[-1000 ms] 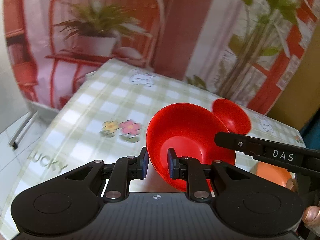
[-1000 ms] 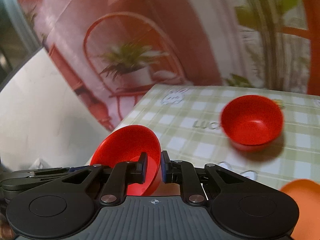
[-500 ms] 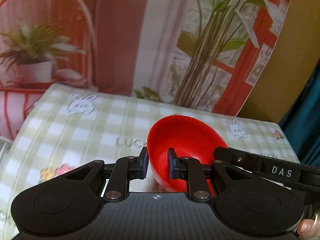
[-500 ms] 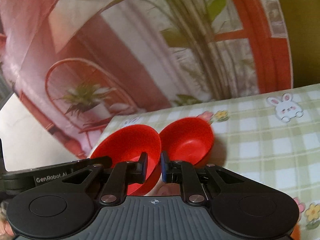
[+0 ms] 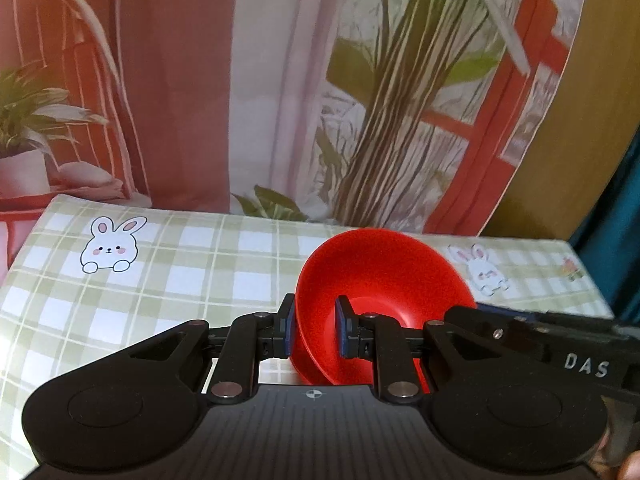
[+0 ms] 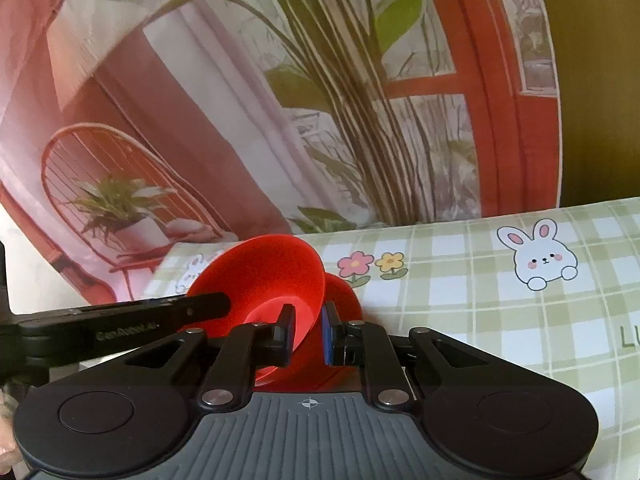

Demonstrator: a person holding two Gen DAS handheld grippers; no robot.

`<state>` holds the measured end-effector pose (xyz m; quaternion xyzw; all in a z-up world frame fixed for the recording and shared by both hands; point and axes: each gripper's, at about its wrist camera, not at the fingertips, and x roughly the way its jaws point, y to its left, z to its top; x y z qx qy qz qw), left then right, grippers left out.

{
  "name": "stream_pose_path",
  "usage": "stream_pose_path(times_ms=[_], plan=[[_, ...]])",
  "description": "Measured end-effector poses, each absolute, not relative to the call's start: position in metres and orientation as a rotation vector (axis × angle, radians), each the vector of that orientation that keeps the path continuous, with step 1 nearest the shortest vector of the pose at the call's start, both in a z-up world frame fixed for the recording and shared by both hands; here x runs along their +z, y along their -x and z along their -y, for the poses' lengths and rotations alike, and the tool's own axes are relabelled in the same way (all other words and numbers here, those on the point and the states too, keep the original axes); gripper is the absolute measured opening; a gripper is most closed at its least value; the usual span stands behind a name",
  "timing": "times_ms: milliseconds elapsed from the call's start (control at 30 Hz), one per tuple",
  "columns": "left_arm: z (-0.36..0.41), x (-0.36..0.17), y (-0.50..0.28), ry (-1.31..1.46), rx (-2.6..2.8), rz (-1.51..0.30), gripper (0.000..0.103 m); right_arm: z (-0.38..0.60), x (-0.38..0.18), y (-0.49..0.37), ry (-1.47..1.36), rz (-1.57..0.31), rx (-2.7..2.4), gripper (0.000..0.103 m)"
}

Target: Organize plates and bowls

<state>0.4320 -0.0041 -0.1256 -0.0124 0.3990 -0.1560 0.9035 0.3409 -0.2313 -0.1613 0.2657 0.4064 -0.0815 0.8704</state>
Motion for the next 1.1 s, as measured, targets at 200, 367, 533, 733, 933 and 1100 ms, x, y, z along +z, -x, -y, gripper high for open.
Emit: stream_pose_path(times_ms=[200, 367, 533, 733, 933, 1100], plan=[[0.008, -0.140, -0.441, 0.003, -0.319, -0.843, 0.021, 0.233, -0.172, -0.346, -0.545, -0.878, -0.181, 0.014], [0.010, -0.144, -0.442, -0.025, -0.314, -0.840, 0.021, 0.234, -0.176, -0.349, -0.536, -0.890, -0.186, 0.014], [0.012, -0.146, -0.446, -0.037, -0.315, -0.844, 0.022, 0.235, -0.179, -0.352, -0.530, -0.910, -0.192, 0.014], [0.016, -0.149, -0.445, -0.061, -0.321, -0.847, 0.022, 0.235, -0.183, -0.351, -0.531, -0.927, -0.200, 0.014], [0.019, -0.150, -0.443, -0.094, -0.320, -0.835, 0.022, 0.235, -0.184, -0.351, -0.532, -0.934, -0.199, 0.014], [0.010, -0.150, -0.445, -0.055, -0.305, -0.847, 0.023, 0.236, -0.186, -0.352, -0.532, -0.943, -0.200, 0.015]])
